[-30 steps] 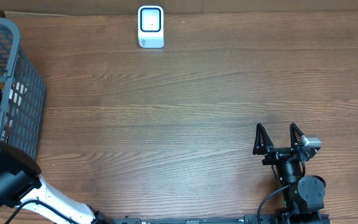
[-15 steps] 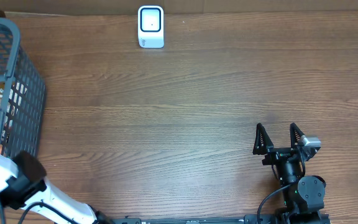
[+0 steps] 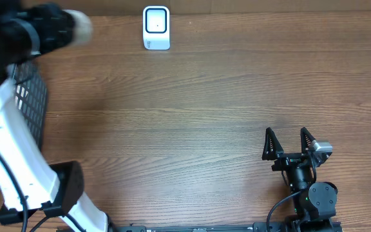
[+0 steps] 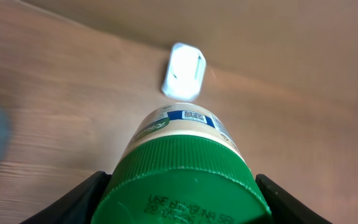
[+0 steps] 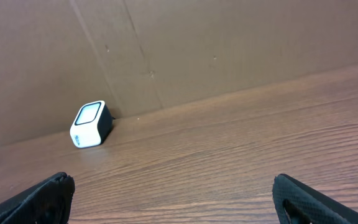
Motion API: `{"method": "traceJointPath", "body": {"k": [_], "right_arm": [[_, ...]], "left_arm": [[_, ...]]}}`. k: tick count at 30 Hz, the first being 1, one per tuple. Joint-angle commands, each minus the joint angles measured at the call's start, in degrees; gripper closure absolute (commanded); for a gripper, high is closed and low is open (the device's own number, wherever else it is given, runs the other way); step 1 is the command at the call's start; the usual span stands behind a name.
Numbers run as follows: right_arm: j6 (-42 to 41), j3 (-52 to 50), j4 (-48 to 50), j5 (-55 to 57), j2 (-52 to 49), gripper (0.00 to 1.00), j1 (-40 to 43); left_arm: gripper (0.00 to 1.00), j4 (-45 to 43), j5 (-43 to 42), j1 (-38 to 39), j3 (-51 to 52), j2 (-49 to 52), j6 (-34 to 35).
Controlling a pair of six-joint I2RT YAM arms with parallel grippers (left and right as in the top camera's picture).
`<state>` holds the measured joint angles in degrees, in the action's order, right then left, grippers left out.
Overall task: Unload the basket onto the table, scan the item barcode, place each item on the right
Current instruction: 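Carry the green-capped jar toward the white scanner with the left gripper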
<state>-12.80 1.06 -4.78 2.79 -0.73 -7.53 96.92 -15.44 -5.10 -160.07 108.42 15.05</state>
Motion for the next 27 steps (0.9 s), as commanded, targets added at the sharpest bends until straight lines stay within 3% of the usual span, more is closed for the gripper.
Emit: {"method": "traceJointPath", "body": {"k": [1, 10, 27], "right_arm": [[0.87, -0.61, 0.22, -0.39, 0.57, 0.00, 0.20], [0.87, -0.61, 0.22, -0.37, 0.57, 0.00, 0.20], [0.87, -0.61, 0.22, -0.37, 0.57, 0.00, 0.20]], "left_arm": [[0.64, -0.13, 4.13, 6.80, 5.11, -0.74, 0.20], [0.65, -3.89, 10.45, 20.20, 23.30, -0.09, 0.85], [0.64, -33.88, 11.58, 29.79, 61.77, -0.04, 9.51]]}}
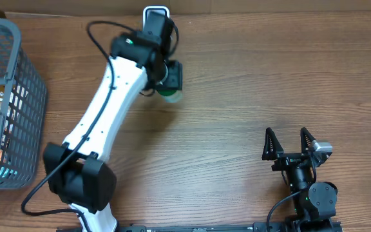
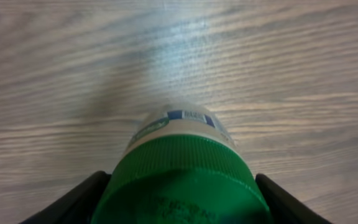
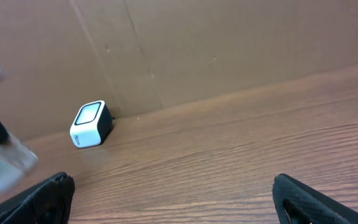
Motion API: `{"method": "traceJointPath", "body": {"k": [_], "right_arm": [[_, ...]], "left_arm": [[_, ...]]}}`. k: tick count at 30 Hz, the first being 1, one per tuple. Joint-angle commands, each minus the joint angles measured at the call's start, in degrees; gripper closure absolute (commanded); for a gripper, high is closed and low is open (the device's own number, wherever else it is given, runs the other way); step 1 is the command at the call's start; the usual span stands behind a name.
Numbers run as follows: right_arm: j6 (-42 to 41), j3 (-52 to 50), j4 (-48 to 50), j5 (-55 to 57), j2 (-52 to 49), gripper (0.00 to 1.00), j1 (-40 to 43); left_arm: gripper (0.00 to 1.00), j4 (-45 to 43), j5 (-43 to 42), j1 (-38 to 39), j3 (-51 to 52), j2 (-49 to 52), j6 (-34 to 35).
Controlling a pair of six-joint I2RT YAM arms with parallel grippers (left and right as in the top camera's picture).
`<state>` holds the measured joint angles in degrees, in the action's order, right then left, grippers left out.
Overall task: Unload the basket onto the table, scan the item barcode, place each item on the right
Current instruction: 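Carry the green-capped jar toward the white scanner with the left gripper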
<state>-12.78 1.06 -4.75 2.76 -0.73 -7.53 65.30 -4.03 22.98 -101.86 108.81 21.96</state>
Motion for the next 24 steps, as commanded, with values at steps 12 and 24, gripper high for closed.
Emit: {"method": "traceJointPath", "body": {"k": [12, 24], "right_arm": [[0.85, -0.61, 0.20, -0.35, 0.57, 0.00, 0.20], [0.85, -0.61, 0.20, -0.35, 0.57, 0.00, 0.20]], "left_arm": [[0.62, -14.84, 2.99, 6.25, 17.14, 0.02, 4.72], [0.36, -17.42, 3.13, 7.45, 17.53, 5.01, 5.29]]}}
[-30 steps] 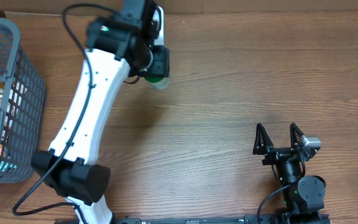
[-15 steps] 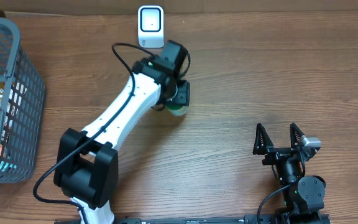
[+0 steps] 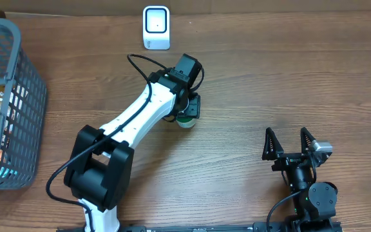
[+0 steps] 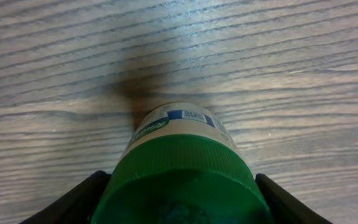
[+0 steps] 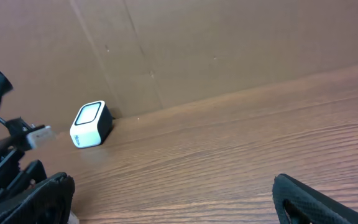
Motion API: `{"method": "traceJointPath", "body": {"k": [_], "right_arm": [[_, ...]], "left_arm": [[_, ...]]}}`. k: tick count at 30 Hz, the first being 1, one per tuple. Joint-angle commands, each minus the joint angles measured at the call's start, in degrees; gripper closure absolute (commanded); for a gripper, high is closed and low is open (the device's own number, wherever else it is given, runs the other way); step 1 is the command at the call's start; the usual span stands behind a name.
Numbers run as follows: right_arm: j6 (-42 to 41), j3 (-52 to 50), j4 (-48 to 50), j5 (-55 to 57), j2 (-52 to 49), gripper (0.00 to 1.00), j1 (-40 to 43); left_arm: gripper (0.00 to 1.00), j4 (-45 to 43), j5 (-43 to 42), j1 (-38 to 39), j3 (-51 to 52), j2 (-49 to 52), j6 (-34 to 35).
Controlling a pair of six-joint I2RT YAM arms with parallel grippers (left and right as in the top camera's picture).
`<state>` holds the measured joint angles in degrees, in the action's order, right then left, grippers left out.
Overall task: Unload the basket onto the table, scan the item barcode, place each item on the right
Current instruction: 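Carry the green-capped jar toward the white scanner with the left gripper, then set the jar down on the table and open the left gripper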
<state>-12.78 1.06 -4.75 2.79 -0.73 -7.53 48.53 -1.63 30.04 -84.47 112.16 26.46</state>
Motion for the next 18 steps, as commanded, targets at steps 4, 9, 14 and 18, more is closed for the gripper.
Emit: {"method": "traceJointPath", "body": {"k": [4, 9, 14, 18], "right_arm": [[0.85, -0.61, 0.20, -0.39, 0.57, 0.00, 0.20], [0.85, -0.61, 0.20, -0.37, 0.57, 0.00, 0.20], [0.85, -0.61, 0.20, -0.39, 0.57, 0.00, 0.20], [0.85, -0.61, 0.20, -0.37, 0.57, 0.00, 0.20]], "left_arm": [[0.22, -0.79, 0.63, 0.22, -0.59, 1.40, 0.76], [0.12, 4.55, 0.57, -0.83, -8.55, 0.31, -0.61], [0.06, 14.71, 0.59, -1.95, -23.04, -0.46, -3.39], [0.07, 23.21, 0.76, -3.91, -35.95, -1.14, -3.98]]}}
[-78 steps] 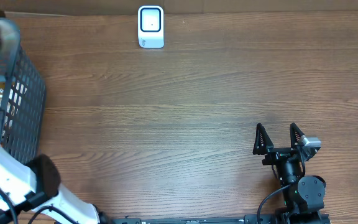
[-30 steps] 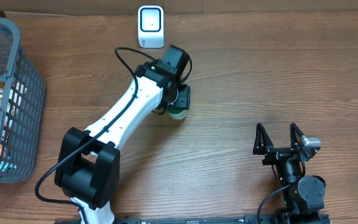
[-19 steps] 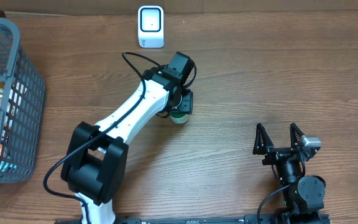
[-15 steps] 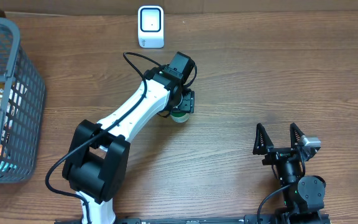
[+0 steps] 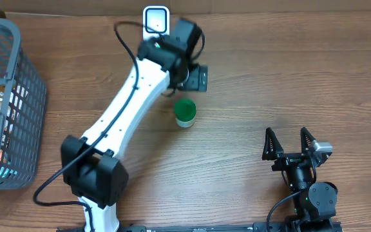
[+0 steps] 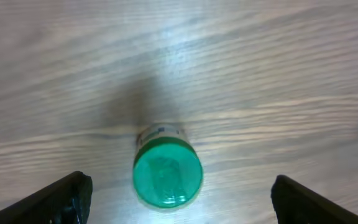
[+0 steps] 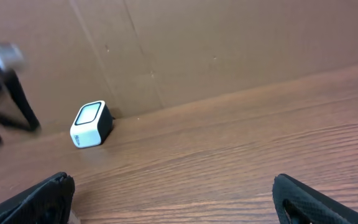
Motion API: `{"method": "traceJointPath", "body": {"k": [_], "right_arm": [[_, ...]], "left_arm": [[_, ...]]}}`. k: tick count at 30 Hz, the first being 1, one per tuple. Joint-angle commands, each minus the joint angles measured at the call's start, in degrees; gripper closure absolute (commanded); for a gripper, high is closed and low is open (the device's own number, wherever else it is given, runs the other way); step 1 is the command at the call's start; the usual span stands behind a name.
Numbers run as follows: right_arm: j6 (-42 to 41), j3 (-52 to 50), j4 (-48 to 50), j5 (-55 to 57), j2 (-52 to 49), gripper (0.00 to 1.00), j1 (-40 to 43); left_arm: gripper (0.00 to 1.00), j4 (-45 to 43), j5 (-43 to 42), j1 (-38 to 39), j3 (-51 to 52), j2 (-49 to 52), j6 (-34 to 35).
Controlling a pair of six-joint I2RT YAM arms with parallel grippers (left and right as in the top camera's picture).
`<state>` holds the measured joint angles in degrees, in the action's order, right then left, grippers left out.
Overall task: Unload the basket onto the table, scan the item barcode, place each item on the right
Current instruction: 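Set the jar down on the table and open the left gripper, then return the left gripper to the basket and grasp the orange tissue pack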
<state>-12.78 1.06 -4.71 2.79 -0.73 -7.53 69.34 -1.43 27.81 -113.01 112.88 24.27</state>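
Note:
A cream jar with a green lid (image 5: 185, 113) stands upright on the wooden table, free of both grippers. From above in the left wrist view the jar (image 6: 168, 174) shows a strip of its label with the barcode. My left gripper (image 5: 193, 78) hangs open over it, its dark fingertips (image 6: 67, 198) wide apart on either side. The white barcode scanner (image 5: 156, 27) sits at the table's far edge, just behind the left arm; it also shows as the scanner (image 7: 91, 123) in the right wrist view. My right gripper (image 5: 290, 145) rests open near the front right, holding nothing.
A grey wire basket (image 5: 18, 84) with packaged goods stands at the left edge. A brown cardboard wall (image 7: 229, 43) runs along the back of the table. The left arm's white link (image 5: 118, 122) crosses the middle of the table diagonally.
My left gripper was shut on the jar at the table's middle; now it is open and higher, nearer the scanner. The jar stands alone on the table. The right arm has not moved.
My left gripper held the jar high near the basket at the far left. Then it held it close in front of the scanner. Then the jar was down at the table's middle, still gripped, and now it stands released.

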Motion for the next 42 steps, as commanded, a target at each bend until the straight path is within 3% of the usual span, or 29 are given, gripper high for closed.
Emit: {"method": "traceJointPath", "body": {"k": [1, 6, 10, 19, 24, 31, 34, 38, 42], "right_arm": [[0.85, -0.61, 0.15, -0.37, 0.57, 0.00, 0.20], [0.85, -0.61, 0.15, -0.37, 0.57, 0.00, 0.20], [0.85, -0.61, 0.15, -0.39, 0.57, 0.00, 0.20], [0.85, -0.61, 0.15, -0.39, 0.57, 0.00, 0.20], [0.85, -0.61, 0.15, -0.37, 0.57, 0.00, 0.20], [0.85, -0.61, 0.15, -0.39, 0.57, 0.00, 0.20], [0.85, -0.61, 0.15, -0.37, 0.57, 0.00, 0.20], [0.85, -0.61, 0.15, -0.39, 0.57, 0.00, 0.20], [0.85, -0.61, 0.15, -0.37, 0.57, 0.00, 0.20]], "left_arm": [[0.07, 4.79, 0.55, -2.71, -11.02, -2.21, -1.77], [0.06, 14.88, 0.72, -10.91, -25.66, -5.73, -2.16], [0.01, 19.91, 1.84, -21.46, -30.97, -9.51, -2.38], [0.00, 23.63, 1.36, -54.77, -29.90, -12.52, -1.53], [0.03, 21.84, -4.37, -69.42, -25.18, -9.97, -0.17], [0.08, 18.18, -0.20, -76.74, -12.74, -8.00, -0.50], [0.10, 15.32, 1.42, -77.42, -6.62, -8.00, -1.66], [0.22, 11.65, 8.35, -77.26, 0.96, -8.00, -2.56], [0.21, 6.69, 10.49, -77.24, 8.48, -7.98, -5.75]]}}
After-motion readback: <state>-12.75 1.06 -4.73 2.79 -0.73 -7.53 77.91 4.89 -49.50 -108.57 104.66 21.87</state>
